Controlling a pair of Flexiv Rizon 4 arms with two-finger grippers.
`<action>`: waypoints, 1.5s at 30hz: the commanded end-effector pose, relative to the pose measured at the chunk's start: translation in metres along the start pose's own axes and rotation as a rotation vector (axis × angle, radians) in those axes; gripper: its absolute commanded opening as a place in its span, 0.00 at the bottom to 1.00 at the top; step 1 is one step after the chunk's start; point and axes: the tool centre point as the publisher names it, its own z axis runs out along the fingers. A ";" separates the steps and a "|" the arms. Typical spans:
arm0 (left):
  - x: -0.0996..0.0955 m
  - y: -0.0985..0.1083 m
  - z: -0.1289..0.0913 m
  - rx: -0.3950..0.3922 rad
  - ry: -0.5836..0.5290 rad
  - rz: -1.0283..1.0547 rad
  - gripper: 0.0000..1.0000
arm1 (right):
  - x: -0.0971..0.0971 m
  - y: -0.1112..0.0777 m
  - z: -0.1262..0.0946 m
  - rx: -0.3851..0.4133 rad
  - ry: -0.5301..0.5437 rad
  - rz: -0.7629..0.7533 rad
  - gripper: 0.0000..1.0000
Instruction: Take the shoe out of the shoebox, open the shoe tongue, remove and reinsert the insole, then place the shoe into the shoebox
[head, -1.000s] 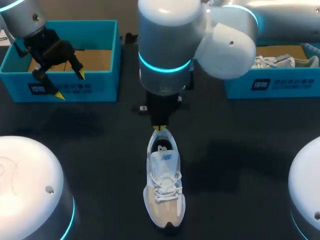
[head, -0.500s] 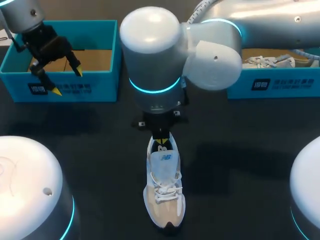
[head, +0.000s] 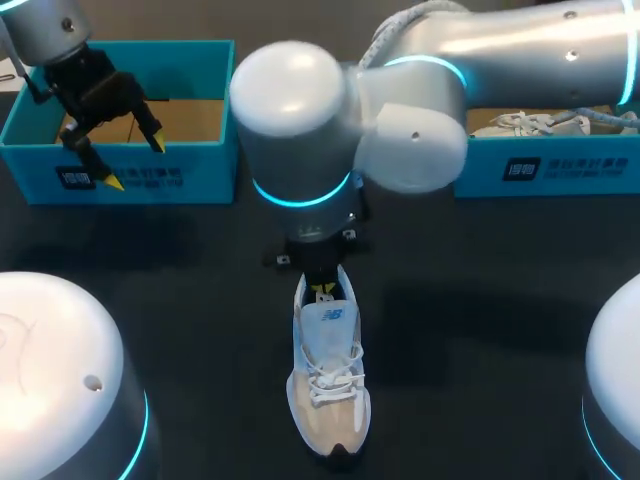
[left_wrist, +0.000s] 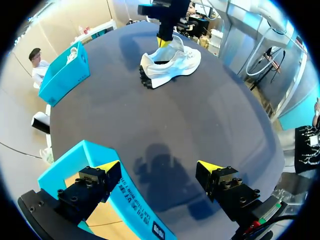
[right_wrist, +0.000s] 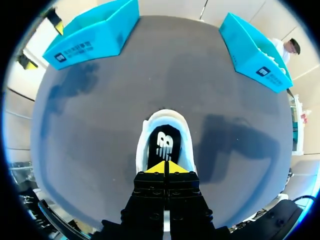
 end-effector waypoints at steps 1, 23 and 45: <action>0.000 0.000 0.000 -0.002 0.001 0.001 1.00 | 0.014 0.002 0.016 0.018 -0.073 -0.008 0.00; 0.000 0.000 0.000 -0.002 0.001 0.001 1.00 | -0.019 -0.017 0.067 0.103 -0.200 0.066 0.00; 0.000 0.000 0.000 -0.002 0.001 0.001 1.00 | -0.018 -0.011 0.068 0.090 -0.201 0.018 0.00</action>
